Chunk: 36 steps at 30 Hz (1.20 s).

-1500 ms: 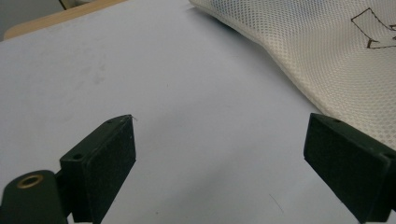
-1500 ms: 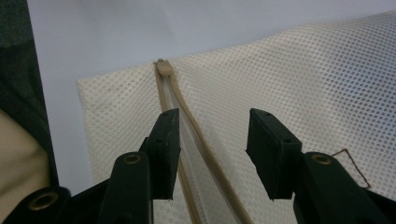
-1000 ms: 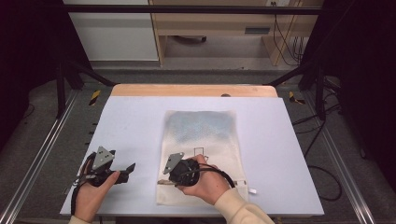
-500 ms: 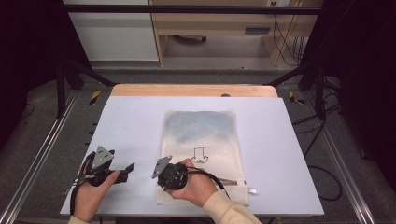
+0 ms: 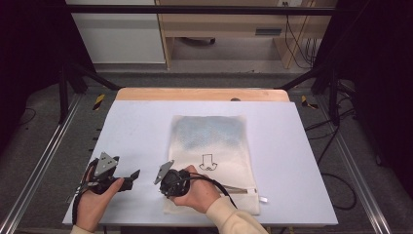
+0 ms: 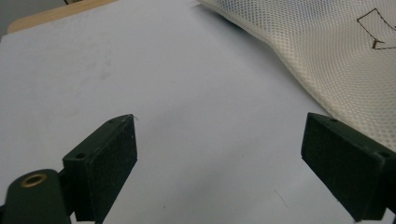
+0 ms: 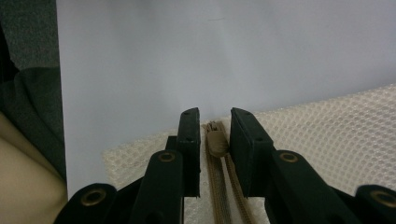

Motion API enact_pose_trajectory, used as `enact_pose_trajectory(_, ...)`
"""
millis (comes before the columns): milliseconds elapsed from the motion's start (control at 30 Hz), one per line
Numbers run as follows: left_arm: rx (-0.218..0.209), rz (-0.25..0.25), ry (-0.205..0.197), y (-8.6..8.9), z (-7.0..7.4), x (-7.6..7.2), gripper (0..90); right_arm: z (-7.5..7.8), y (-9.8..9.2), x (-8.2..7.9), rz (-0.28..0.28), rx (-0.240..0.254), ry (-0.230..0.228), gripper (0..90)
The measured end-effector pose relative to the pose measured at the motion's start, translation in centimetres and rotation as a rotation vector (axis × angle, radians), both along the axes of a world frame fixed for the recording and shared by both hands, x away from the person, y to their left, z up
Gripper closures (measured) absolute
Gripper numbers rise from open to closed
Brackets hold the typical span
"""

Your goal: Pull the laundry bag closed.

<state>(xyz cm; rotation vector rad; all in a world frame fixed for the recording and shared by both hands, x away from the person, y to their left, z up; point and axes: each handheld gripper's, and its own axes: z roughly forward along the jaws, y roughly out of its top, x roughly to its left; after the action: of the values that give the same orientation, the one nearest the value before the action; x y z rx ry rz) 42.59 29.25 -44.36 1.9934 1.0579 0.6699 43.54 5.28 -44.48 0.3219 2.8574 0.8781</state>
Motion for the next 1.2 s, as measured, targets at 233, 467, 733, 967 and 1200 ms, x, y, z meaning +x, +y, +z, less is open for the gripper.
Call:
enact_pose_trajectory(233, -0.009, -0.004, 0.032, -0.2, 0.0, 0.1, 10.4, -0.4, 0.0, 0.4, -0.015, -0.018, 0.031, 74.7)
enact_pose_trajectory(467, -0.021, -0.014, 0.037, -0.2, 0.1, -0.2, 10.3, -0.5, -0.1, 0.8, -0.01, -0.027, 0.061, 81.6)
enact_pose_trajectory(733, -0.077, -0.058, 0.04, -0.5, 0.6, -2.1, 9.8, 0.1, -0.3, 1.0, 0.026, -0.01, 0.064, 81.9)
enact_pose_trajectory(967, -0.064, -0.112, 0.062, -1.2, -0.4, -3.6, 7.5, 0.7, -0.6, 1.0, 0.024, 0.044, 0.046, 81.9)
enact_pose_trajectory(1200, -0.091, -0.18, 0.092, -3.0, -0.5, -3.8, 9.0, 1.4, -1.0, 1.3, 0.012, 0.073, 0.034, 81.9)
